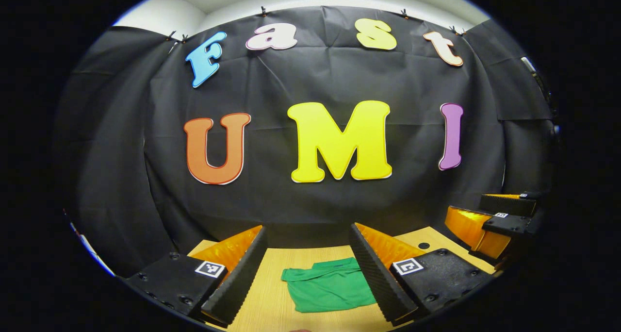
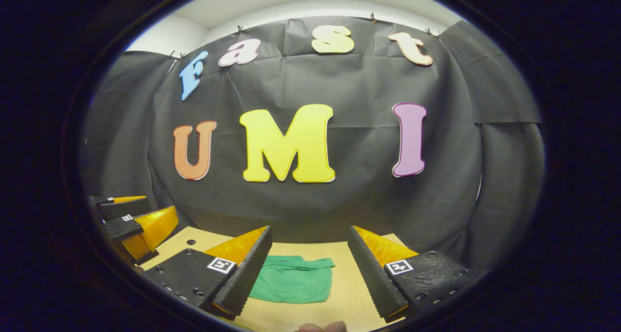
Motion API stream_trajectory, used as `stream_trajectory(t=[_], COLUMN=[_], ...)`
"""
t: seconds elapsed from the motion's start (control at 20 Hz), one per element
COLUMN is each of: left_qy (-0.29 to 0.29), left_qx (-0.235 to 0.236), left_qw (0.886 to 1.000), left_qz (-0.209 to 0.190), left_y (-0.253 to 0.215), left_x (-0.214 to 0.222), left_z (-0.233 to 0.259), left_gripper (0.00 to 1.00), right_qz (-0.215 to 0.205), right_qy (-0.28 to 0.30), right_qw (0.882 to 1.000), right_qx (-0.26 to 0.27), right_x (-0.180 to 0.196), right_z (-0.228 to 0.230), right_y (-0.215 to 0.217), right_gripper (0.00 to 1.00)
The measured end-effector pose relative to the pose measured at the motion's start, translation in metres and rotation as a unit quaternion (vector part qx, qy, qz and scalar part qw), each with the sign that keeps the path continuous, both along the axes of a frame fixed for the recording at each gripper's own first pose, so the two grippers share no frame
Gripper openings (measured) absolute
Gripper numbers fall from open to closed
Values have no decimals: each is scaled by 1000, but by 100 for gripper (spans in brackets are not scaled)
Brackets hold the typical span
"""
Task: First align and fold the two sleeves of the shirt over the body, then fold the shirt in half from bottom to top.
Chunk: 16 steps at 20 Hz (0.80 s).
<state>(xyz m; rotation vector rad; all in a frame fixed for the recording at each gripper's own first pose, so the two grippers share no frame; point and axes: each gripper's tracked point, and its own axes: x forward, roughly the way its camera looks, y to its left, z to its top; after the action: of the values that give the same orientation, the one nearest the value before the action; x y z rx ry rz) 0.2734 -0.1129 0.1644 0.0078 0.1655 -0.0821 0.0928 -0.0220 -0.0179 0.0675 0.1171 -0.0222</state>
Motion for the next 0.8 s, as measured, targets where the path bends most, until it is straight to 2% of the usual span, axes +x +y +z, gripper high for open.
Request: stream_trajectory(t=[0.5,0.8], left_qy=[6,-4], left_qx=[-10,-7], left_qw=[1000,1000], left_qz=[18,16], left_y=[11,8], left_x=[-18,-23], left_z=[1,8], left_gripper=[100,100], right_qz=[7,9], right_qy=[-23,-23], right_qw=[999,999], right_qx=[-41,-38], right_x=[-19,-23], right_z=[10,10], right_y=[12,12], right_gripper=[97,96])
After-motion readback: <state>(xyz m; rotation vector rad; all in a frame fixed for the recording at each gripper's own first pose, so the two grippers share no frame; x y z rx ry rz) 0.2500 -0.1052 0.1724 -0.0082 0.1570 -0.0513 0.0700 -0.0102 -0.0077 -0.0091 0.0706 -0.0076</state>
